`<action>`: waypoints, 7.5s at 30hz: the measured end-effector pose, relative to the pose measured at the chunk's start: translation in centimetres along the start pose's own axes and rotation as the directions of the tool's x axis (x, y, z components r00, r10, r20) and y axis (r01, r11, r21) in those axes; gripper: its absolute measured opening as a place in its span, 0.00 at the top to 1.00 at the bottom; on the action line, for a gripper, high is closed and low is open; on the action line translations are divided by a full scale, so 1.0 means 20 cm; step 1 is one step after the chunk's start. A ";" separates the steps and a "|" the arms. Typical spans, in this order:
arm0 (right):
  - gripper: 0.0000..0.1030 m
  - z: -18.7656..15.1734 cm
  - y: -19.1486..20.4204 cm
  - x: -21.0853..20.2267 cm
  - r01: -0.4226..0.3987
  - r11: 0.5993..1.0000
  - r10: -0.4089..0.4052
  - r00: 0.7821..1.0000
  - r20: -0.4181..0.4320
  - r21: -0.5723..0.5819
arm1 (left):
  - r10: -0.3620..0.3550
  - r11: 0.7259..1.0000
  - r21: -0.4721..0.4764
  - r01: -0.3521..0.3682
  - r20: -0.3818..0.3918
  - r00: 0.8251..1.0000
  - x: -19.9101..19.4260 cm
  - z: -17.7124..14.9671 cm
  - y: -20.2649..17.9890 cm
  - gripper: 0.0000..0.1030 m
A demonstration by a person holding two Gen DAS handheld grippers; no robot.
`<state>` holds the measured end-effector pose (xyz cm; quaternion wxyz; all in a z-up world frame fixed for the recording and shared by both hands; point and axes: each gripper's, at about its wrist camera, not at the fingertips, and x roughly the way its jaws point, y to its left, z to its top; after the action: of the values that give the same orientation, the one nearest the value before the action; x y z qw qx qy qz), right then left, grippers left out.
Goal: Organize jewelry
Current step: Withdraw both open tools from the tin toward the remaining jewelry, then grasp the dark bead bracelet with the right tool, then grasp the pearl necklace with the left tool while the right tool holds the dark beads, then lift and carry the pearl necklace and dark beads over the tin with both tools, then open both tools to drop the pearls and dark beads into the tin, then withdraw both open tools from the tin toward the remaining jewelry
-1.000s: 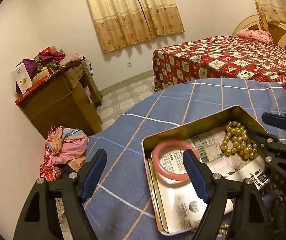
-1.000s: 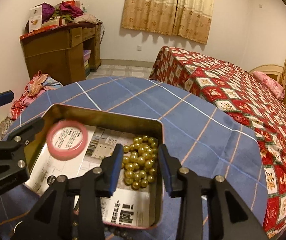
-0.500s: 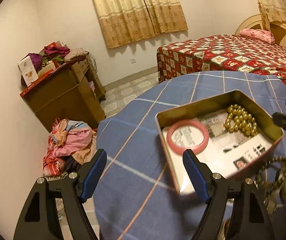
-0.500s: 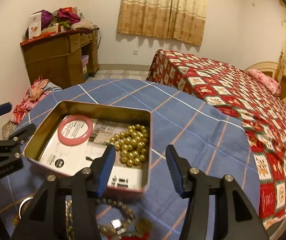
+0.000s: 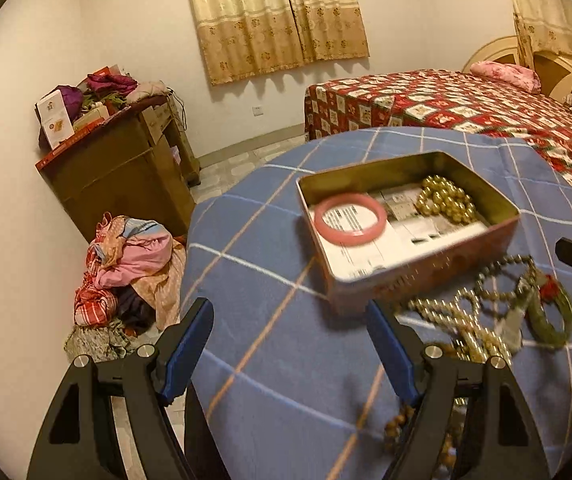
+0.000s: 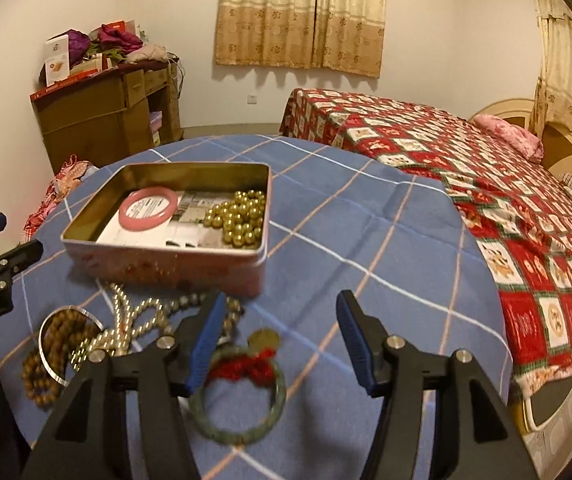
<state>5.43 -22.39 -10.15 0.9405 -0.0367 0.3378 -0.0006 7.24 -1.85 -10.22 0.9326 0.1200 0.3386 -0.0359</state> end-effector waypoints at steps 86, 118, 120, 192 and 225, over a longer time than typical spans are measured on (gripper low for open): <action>0.91 -0.05 -0.03 0.04 -0.060 0.998 0.059 0.998 0.034 0.035 | -0.253 0.965 0.039 0.260 -0.125 0.959 0.14 0.01 -0.38 0.33; 0.91 -0.02 0.07 -0.06 -0.046 0.998 0.049 0.993 0.103 -0.036 | -0.283 0.958 0.041 0.283 -0.009 0.959 -0.04 0.07 -0.27 0.88; 0.91 -0.01 0.07 -0.07 -0.046 0.998 0.050 0.993 0.108 -0.038 | -0.280 0.959 0.037 0.280 0.009 0.960 -0.07 0.09 -0.26 0.88; 0.91 0.44 0.29 0.34 0.007 0.980 0.012 0.995 0.096 -0.200 | -0.104 0.994 -0.004 0.105 0.073 0.992 0.33 0.51 -0.11 0.88; 0.51 0.32 0.22 0.30 -0.002 0.989 0.007 1.000 0.030 -0.151 | -0.039 0.999 0.006 0.039 0.043 0.998 0.29 0.38 -0.10 0.26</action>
<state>14.05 -17.68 -9.32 0.9400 -0.1071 0.3228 0.0276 16.08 -5.54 -8.67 0.9384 0.1148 0.3207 -0.0575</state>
